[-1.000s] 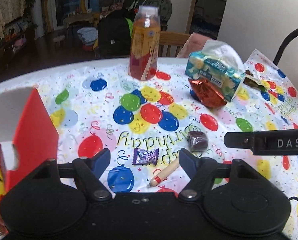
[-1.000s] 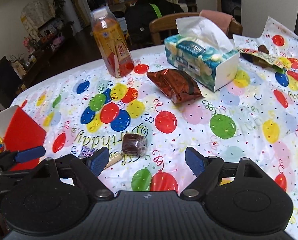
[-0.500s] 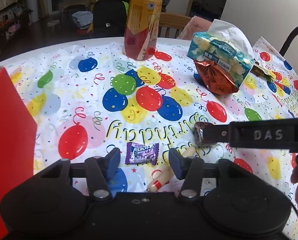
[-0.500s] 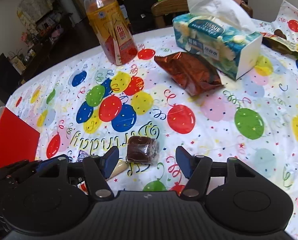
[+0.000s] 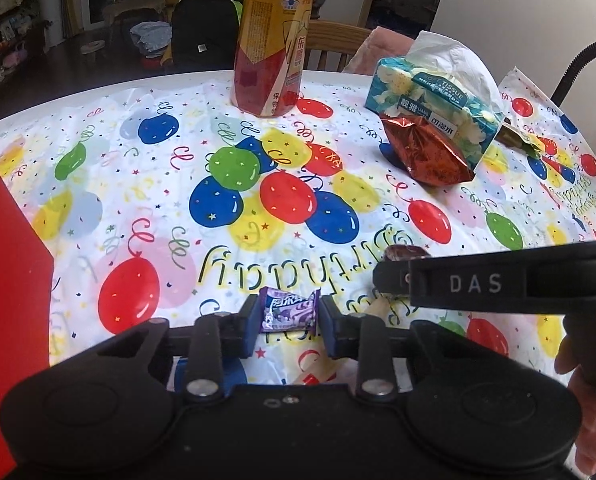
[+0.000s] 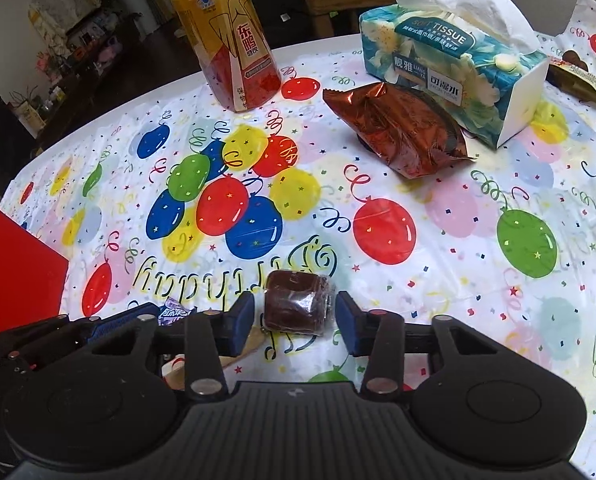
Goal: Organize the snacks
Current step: 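Grasp the purple candy with the left tool while the right tool grasps the brown square candy, then carry the purple candy and brown square candy with both tools over the box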
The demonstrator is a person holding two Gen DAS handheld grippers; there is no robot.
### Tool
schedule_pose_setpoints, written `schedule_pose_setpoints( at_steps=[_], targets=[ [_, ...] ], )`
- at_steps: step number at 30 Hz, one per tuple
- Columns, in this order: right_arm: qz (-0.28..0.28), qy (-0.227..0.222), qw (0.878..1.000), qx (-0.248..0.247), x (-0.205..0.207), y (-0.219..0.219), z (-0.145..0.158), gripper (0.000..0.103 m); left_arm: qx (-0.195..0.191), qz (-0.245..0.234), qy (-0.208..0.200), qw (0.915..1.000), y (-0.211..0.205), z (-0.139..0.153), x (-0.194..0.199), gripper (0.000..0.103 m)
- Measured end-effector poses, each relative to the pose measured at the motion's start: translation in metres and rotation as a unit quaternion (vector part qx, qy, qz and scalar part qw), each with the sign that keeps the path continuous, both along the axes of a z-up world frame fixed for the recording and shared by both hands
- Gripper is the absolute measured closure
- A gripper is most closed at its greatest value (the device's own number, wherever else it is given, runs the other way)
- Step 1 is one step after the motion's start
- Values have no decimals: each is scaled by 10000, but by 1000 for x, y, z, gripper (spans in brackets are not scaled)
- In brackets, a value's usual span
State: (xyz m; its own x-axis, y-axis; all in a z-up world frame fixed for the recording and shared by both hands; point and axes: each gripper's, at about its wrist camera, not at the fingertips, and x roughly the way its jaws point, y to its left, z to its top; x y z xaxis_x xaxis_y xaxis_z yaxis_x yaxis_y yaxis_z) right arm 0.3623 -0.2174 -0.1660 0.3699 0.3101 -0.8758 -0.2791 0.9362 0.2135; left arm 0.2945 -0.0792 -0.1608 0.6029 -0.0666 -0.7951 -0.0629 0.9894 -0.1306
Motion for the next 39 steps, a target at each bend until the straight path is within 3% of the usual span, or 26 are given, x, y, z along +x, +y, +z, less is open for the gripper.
schedule_pose_setpoints(
  at_steps=[16, 39],
  targets=[
    [-48, -36, 9999, 106, -10, -14, 15, 69, -146, 44, -64, 9999, 1, 13, -9, 83],
    [470, -428, 9975, 324, -80, -3, 99, 69, -352, -1, -454, 9984, 17, 85, -69, 83]
  ],
)
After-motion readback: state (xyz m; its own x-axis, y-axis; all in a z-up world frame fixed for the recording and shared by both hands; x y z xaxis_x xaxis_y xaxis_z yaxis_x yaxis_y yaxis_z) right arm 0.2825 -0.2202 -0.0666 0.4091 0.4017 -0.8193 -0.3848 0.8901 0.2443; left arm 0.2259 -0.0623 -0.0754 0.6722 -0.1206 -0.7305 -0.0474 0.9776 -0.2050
